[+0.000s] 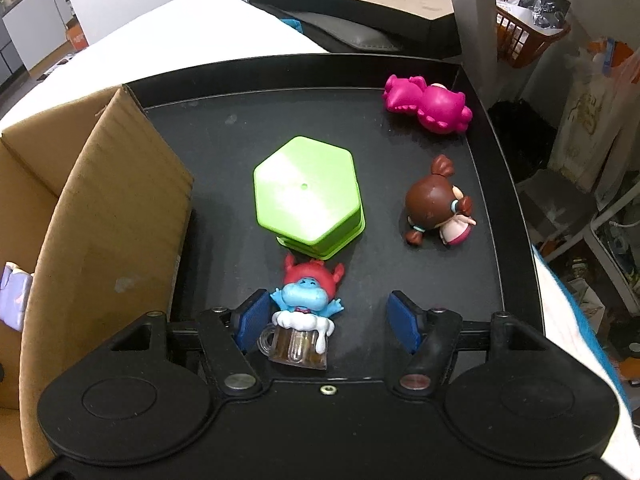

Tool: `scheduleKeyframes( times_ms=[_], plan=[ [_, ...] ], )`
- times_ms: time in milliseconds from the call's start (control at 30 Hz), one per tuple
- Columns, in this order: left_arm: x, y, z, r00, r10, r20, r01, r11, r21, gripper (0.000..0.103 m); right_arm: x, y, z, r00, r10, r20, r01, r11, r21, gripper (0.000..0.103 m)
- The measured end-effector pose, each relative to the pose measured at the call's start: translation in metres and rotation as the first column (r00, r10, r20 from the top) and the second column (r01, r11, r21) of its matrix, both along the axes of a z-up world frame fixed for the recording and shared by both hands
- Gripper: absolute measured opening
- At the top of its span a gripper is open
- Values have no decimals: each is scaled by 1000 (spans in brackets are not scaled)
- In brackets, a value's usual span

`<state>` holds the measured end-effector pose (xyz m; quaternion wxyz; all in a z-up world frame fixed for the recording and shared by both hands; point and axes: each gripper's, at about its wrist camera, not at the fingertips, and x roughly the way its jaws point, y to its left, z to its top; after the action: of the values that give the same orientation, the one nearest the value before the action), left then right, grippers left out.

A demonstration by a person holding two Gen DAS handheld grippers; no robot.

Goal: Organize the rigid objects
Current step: 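Move the right gripper toward the troll figure in the mug, then close the right gripper on the red-haired troll figure in the mug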

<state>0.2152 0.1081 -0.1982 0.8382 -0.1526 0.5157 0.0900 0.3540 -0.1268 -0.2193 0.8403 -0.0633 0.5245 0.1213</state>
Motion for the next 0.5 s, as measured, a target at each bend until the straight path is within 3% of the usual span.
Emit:
scheduleKeyframes(
  times_ms=[133, 233, 500],
  plan=[
    [0, 0, 0, 1000, -2, 0, 2, 1000, 1, 16, -4, 3, 2, 1000, 2, 10, -2, 1000, -6, 55],
    [0, 0, 0, 1000, -5, -3, 5, 1000, 4, 16, -6, 4, 3, 1000, 15, 16, -15, 1000, -8, 38],
    [1, 1, 1, 1000, -12, -12, 12, 1000, 14, 16, -11, -10, 9, 1000, -22, -14, 22, 1000, 22, 37]
  ],
)
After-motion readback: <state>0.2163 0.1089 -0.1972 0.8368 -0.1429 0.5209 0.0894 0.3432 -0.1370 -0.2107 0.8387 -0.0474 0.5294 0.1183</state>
